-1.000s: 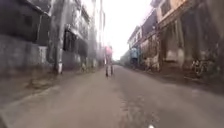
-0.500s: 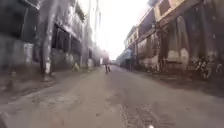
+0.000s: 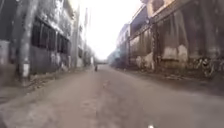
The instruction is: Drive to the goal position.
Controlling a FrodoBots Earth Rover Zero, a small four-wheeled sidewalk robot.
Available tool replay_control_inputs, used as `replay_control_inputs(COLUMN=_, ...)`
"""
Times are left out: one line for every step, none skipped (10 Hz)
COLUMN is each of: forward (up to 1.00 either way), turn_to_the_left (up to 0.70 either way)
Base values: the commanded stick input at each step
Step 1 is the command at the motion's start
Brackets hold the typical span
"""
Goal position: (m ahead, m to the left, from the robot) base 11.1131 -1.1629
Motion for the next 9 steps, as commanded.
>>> replay_control_inputs(forward=1.0, turn_to_the_left=0.0)
replay_control_inputs(forward=1.0, turn_to_the_left=0.0)
replay_control_inputs(forward=1.0, turn_to_the_left=0.0)
replay_control_inputs(forward=1.0, turn_to_the_left=0.0)
replay_control_inputs(forward=1.0, turn_to_the_left=0.0)
replay_control_inputs(forward=1.0, turn_to_the_left=0.0)
replay_control_inputs(forward=1.0, turn_to_the_left=0.0)
replay_control_inputs(forward=1.0, turn_to_the_left=0.0)
replay_control_inputs(forward=1.0, turn_to_the_left=0.0)
